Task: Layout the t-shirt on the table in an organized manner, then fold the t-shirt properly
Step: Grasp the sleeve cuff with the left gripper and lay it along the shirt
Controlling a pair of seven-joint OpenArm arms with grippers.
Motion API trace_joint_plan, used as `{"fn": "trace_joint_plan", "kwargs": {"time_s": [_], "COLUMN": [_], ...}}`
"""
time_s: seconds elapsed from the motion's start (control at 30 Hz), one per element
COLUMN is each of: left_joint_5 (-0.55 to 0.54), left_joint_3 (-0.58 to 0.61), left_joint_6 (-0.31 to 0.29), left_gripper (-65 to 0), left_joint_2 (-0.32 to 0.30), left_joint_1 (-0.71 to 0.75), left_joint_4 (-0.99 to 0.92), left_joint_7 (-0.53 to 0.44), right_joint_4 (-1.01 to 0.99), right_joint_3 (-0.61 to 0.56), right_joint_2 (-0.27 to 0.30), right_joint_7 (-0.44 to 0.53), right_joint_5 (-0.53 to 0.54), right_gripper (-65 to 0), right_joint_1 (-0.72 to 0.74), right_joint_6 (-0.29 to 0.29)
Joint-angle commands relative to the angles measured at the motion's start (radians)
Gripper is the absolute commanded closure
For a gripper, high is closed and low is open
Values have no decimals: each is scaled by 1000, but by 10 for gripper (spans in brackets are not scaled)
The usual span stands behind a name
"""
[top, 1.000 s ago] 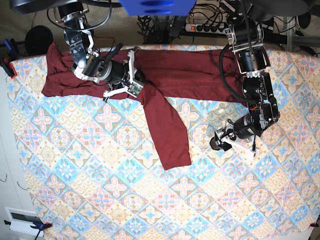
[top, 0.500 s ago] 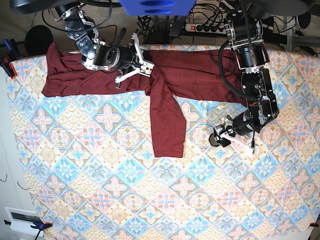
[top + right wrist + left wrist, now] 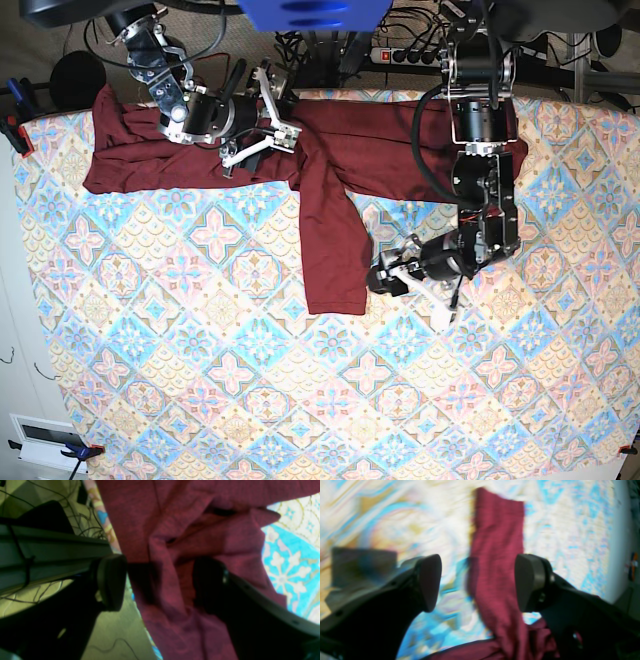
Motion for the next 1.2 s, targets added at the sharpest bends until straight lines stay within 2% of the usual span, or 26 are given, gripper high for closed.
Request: {"fn": "trace_joint_plan", "kwargs": {"time_s": [0.0, 0.17, 0.3, 0.47, 0.8, 0.83, 0.9, 0.97, 1.03, 1.07, 1.17], "left_joint_5": [-12, -12, -1, 91, 270, 276, 275, 273, 273, 273, 272], "left_joint_3": [14, 16, 17, 17, 20, 37, 88, 132, 140, 140, 140], "left_joint_6": [-4, -3, -1, -1, -1, -3, -6, -7, -7, -7, -6], "left_gripper": [-444, -445, -442, -441, -432, -414, -336, -205, -38, 0, 0], "left_joint_2": [8, 49, 69, 112, 200, 203, 201, 198, 196, 195, 193], "left_joint_1": [-19, -40, -51, -57, -108, -108, -108, -108, -108, -108, -108], "left_joint_4": [12, -69, -128, -187, -415, -425, -428, -428, -427, -427, -410], "left_joint_7": [-13, -20, -65, -116, -195, -197, -200, -214, -240, -244, -249], "right_joint_4": [19, 20, 20, 20, 20, 20, 20, 20, 20, 20, 20], "right_joint_3": [20, 55, 89, 175, 350, 370, 408, 445, 484, 500, 545], "right_joint_2": [6, 6, 6, 6, 6, 6, 6, 6, 6, 6, 6], "right_joint_7": [24, 37, 37, 37, 37, 37, 37, 37, 37, 37, 30], "right_joint_5": [4, 7, 81, 210, 362, 369, 399, 432, 469, 480, 489], "right_gripper": [-435, -435, -435, -435, -435, -435, -435, -435, -435, -435, -435], "right_joint_1": [9, 7, 7, 7, 7, 7, 7, 7, 7, 7, 7], "right_joint_6": [-1, -1, -1, -1, -1, -1, -1, -1, -1, -1, -1]}}
